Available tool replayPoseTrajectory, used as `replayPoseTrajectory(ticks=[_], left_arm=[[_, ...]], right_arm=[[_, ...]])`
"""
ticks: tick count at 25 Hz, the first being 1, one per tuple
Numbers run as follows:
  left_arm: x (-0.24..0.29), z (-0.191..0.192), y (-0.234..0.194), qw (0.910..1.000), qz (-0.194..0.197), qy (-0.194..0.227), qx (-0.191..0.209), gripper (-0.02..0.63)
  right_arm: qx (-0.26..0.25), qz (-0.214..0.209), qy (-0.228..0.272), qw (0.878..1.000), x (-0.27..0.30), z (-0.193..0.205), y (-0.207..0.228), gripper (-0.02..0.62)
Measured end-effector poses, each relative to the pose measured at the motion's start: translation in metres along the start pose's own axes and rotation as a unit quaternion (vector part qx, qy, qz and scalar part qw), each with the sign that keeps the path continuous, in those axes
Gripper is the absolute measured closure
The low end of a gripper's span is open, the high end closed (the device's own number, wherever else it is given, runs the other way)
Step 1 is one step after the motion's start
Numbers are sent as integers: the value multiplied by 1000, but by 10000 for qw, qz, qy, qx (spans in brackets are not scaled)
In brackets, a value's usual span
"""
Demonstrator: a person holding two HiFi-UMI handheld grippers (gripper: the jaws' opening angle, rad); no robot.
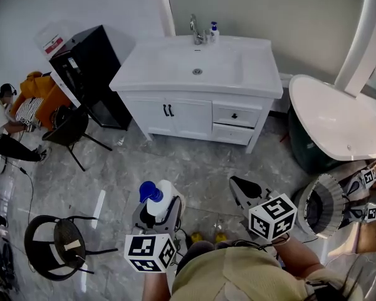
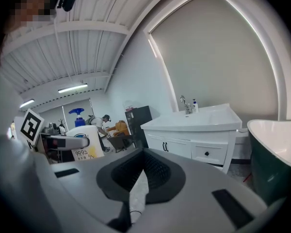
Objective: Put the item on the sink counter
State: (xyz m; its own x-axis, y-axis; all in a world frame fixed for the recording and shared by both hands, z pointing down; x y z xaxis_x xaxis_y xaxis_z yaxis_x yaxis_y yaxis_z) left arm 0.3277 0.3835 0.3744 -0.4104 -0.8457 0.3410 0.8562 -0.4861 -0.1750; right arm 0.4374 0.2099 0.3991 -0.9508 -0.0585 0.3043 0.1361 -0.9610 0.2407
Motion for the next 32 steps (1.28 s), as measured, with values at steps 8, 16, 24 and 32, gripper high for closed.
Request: replayPoseTrajectory(ticks=[8,16,24,32], left_arm=[[7,-2,8,10000,14,-36,55,311],[39,-11,8,9997,225,-67,116,311],[85,-24,-15,9984,520,-157,139,311],[120,-52,-65,9978,618,-171,142,311]], right_arm=[[93,94,38,9999,-4,0,14,574],[125,297,41,9995,5,-6,33,574],[167,519,35,9985,45,-19,49,574],[144,527,42,9985,114,-48,47,574]])
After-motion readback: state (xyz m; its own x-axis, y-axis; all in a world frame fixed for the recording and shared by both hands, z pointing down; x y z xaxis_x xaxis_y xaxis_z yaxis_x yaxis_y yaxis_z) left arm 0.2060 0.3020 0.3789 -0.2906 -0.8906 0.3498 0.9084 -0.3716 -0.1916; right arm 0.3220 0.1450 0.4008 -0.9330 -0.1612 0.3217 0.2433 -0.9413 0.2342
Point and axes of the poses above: the fingertips, and each gripper's own axes: x forward along the fingers, y to its right, z out of its underside, the point moved 3 cm from there along -x, backward along the fingers, and after that the axes turned 1 degree about -x, right-handed, at the moved point
